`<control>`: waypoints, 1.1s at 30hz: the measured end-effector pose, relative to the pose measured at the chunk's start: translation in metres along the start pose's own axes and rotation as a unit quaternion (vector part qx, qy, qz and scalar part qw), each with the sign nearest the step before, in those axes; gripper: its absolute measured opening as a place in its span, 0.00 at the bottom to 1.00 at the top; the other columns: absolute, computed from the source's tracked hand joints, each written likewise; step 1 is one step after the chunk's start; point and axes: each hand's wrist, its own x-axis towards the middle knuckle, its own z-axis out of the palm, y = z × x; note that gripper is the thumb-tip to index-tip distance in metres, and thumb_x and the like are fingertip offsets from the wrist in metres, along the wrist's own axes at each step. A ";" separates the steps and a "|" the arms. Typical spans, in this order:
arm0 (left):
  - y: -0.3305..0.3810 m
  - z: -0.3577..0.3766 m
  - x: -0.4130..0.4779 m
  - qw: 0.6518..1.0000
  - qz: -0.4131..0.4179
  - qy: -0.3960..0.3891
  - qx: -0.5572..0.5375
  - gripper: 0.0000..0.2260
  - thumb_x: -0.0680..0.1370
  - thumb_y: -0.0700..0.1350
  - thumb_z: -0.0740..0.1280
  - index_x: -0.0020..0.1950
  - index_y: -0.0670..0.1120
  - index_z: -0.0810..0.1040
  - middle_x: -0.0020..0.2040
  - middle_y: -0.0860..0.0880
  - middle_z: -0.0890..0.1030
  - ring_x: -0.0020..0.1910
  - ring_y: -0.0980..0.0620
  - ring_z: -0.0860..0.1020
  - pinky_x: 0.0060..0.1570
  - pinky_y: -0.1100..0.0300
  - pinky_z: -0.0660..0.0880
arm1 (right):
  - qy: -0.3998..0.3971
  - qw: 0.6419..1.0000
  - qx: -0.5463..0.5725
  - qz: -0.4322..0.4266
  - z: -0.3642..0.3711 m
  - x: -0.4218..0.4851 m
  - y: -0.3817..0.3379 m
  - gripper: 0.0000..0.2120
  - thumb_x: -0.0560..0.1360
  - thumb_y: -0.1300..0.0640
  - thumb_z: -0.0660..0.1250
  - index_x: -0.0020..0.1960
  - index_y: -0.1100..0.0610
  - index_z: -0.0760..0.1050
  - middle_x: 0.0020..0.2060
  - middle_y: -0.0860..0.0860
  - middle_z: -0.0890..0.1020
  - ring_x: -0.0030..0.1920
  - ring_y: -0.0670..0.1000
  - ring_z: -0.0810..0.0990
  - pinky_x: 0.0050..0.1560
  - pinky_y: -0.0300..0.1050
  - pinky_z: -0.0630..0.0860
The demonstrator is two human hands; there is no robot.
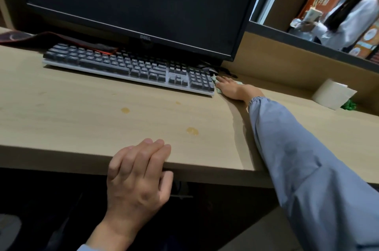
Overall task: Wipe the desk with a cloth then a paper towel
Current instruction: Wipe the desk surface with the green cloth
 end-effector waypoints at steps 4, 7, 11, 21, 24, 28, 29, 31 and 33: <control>-0.003 -0.004 0.010 1.000 0.015 0.006 0.000 0.11 0.75 0.43 0.65 0.56 0.48 0.79 0.52 0.48 0.85 0.56 0.49 0.77 0.58 0.50 0.67 | -0.001 1.000 -0.016 0.006 -0.002 0.002 0.010 0.27 0.87 0.43 0.43 0.84 0.49 0.45 0.83 0.52 0.45 0.82 0.54 0.43 0.79 0.57 0.42; -0.006 -0.002 0.014 1.000 0.022 0.008 -0.004 0.12 0.72 0.43 0.66 0.55 0.49 0.78 0.49 0.48 0.86 0.54 0.49 0.77 0.55 0.50 0.67 | 0.003 0.999 -0.020 0.031 -0.006 0.006 0.028 0.28 0.86 0.43 0.43 0.84 0.49 0.45 0.83 0.52 0.46 0.82 0.55 0.44 0.80 0.59 0.44; -0.006 0.003 0.012 1.000 0.017 0.020 0.005 0.12 0.71 0.43 0.64 0.54 0.50 0.77 0.48 0.50 0.86 0.53 0.50 0.77 0.53 0.51 0.66 | 0.008 0.998 -0.020 0.067 -0.008 0.001 0.056 0.28 0.86 0.43 0.43 0.84 0.50 0.45 0.83 0.52 0.46 0.82 0.55 0.45 0.80 0.59 0.44; 0.002 0.002 0.015 1.000 -0.027 0.012 0.000 0.13 0.69 0.43 0.63 0.53 0.49 0.75 0.47 0.49 0.84 0.51 0.46 0.75 0.51 0.49 0.64 | 0.013 0.999 -0.015 0.042 0.001 -0.022 0.062 0.26 0.88 0.50 0.44 0.84 0.55 0.45 0.83 0.53 0.46 0.82 0.54 0.43 0.79 0.51 0.42; 0.003 -0.002 0.017 0.999 -0.040 0.004 -0.011 0.12 0.69 0.42 0.64 0.52 0.47 0.77 0.46 0.48 0.83 0.50 0.46 0.74 0.51 0.49 0.64 | 0.026 0.999 -0.005 0.037 0.006 -0.036 0.063 0.26 0.88 0.51 0.45 0.84 0.56 0.47 0.83 0.55 0.49 0.82 0.55 0.46 0.79 0.51 0.44; 0.005 -0.007 0.016 0.998 -0.055 -0.013 -0.014 0.10 0.69 0.41 0.66 0.48 0.44 0.83 0.45 0.47 0.82 0.49 0.45 0.74 0.53 0.48 0.66 | 0.034 0.999 -0.008 0.018 0.012 -0.063 0.061 0.26 0.88 0.53 0.45 0.83 0.59 0.47 0.83 0.57 0.49 0.82 0.57 0.46 0.78 0.49 0.45; 0.005 -0.008 0.017 0.998 -0.056 -0.017 -0.017 0.10 0.69 0.41 0.66 0.48 0.43 0.83 0.46 0.46 0.82 0.49 0.45 0.74 0.53 0.48 0.66 | 0.031 0.999 -0.014 0.016 0.014 -0.070 0.061 0.26 0.88 0.53 0.45 0.83 0.59 0.47 0.83 0.57 0.48 0.82 0.57 0.46 0.78 0.50 0.45; 0.006 -0.010 0.016 0.998 -0.056 -0.024 -0.020 0.10 0.70 0.40 0.66 0.48 0.43 0.83 0.46 0.46 0.82 0.49 0.45 0.74 0.54 0.47 0.66 | 0.025 1.000 -0.011 0.010 0.018 -0.084 0.062 0.25 0.88 0.54 0.45 0.83 0.59 0.47 0.83 0.57 0.48 0.82 0.56 0.45 0.78 0.49 0.44; 0.007 -0.013 0.017 0.997 -0.060 -0.030 -0.024 0.10 0.70 0.40 0.67 0.49 0.43 0.83 0.47 0.46 0.82 0.49 0.45 0.75 0.55 0.47 0.67 | 0.022 1.000 0.002 0.009 0.021 -0.101 0.062 0.26 0.88 0.51 0.45 0.84 0.55 0.47 0.83 0.54 0.48 0.82 0.54 0.45 0.80 0.53 0.43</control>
